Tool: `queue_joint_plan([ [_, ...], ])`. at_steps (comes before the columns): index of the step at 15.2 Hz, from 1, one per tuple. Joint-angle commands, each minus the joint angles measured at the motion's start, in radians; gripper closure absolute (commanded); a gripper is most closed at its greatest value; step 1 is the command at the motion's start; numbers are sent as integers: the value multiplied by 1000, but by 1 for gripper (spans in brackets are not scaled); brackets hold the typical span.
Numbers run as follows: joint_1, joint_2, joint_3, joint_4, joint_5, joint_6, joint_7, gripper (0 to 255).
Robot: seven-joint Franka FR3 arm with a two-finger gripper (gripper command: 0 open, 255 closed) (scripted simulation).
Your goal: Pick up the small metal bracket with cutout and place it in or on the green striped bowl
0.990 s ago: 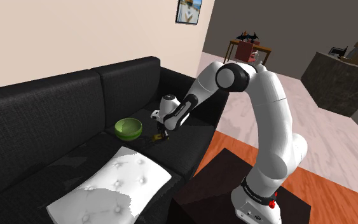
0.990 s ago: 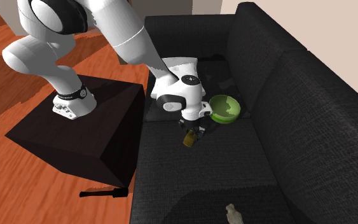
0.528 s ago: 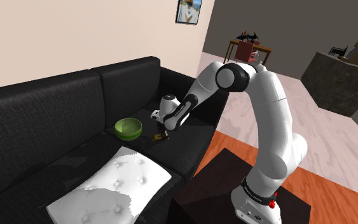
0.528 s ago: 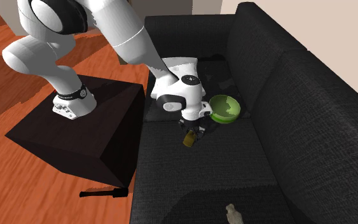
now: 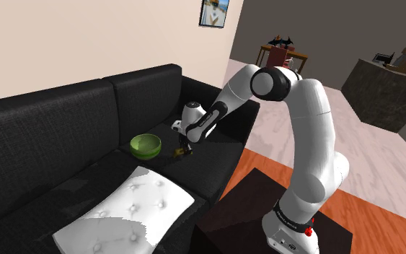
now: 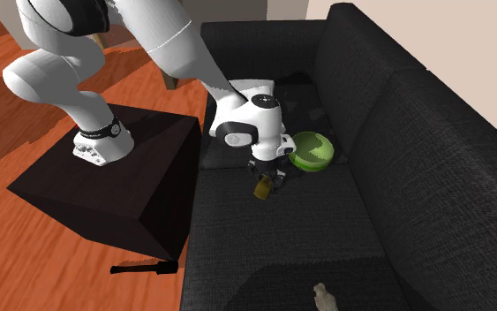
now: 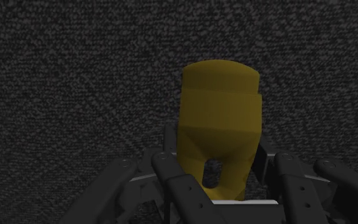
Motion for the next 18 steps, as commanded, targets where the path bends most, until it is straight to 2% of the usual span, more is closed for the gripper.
queue_joint_plan([
  [1,-8,-23,10,-5,8,-20,-9,255],
  [18,-59,-217,79,-42,86,-175,-76,255],
])
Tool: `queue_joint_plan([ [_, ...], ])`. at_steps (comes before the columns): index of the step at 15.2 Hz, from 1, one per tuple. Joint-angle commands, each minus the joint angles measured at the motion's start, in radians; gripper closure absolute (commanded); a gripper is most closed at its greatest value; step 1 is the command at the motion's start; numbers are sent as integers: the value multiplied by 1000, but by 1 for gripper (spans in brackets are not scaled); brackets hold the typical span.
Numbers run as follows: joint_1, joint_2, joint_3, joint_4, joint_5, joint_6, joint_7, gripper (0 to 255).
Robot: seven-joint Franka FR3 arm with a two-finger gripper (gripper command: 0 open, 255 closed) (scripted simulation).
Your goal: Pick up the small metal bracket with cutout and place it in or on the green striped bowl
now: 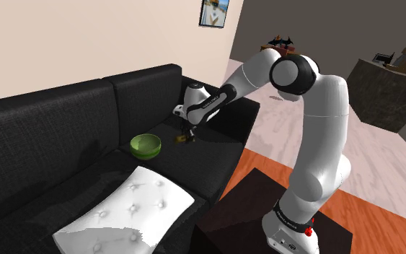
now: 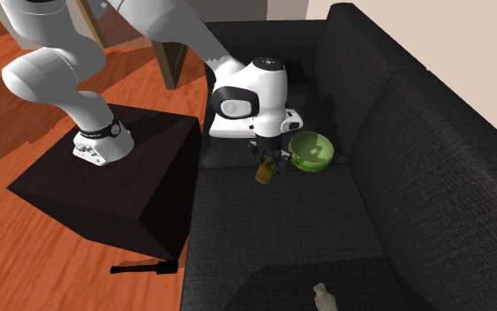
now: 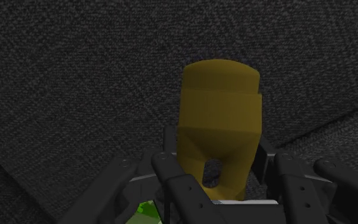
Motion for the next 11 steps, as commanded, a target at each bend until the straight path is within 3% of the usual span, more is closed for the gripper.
queue_joint_plan([
  [1,-6,-21,7,-2,10,-19,-10,255],
  [9,-22,-95,29,3,49,-95,-41,255],
  [11,13,-53,32,71,36,-126,-2,255],
])
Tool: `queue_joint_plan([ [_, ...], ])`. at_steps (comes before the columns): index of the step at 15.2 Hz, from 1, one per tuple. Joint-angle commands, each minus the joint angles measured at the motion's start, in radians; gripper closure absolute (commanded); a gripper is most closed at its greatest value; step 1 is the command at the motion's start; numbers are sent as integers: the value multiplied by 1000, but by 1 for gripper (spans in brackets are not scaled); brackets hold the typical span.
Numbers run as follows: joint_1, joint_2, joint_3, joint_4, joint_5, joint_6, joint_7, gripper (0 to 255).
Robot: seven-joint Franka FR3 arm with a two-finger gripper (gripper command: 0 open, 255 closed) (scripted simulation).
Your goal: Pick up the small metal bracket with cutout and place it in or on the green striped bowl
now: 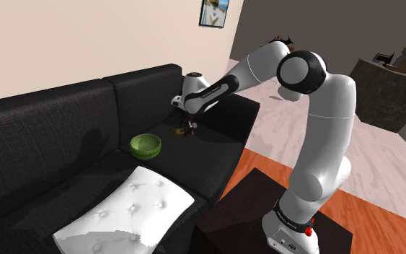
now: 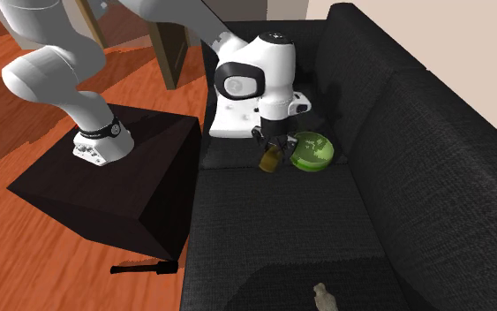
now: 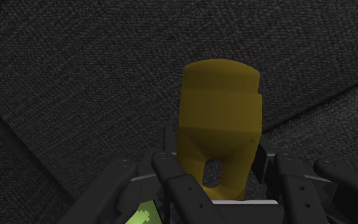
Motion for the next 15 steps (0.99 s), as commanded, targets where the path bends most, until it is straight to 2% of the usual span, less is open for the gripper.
queue_joint_plan([
  [1,32,38,3,62,-11,-29,36,255],
  [8,156,214,7,356,-43,-163,139,255],
  [14,270,411,3,702,-59,-319,190,255],
  [15,270,418,1,700,-60,-310,192,255],
])
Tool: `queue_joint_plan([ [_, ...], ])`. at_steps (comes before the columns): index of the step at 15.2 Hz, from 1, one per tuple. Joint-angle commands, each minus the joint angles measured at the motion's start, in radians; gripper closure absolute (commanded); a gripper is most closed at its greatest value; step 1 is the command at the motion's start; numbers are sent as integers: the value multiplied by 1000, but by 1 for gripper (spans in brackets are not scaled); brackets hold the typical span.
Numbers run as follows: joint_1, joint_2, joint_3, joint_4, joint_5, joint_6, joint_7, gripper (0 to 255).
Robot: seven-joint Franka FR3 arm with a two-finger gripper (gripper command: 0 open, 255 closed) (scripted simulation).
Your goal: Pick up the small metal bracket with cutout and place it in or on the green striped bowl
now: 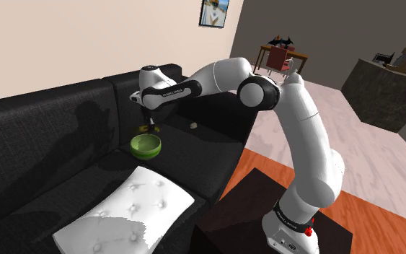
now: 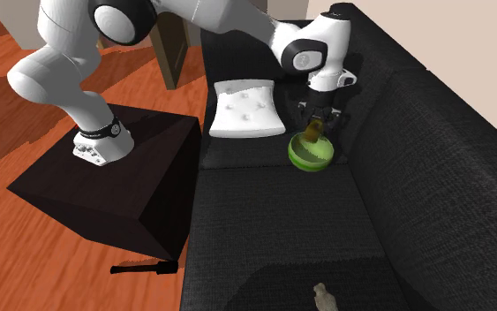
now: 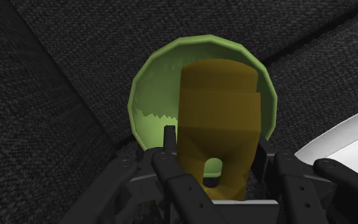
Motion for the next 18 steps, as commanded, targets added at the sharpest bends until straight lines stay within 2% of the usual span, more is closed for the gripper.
queue_joint_plan([
  [1,8,23,-3,20,-4,2,6,255],
  [13,18,119,-23,16,-26,101,25,255],
  [18,18,119,-23,16,-26,101,25,255],
])
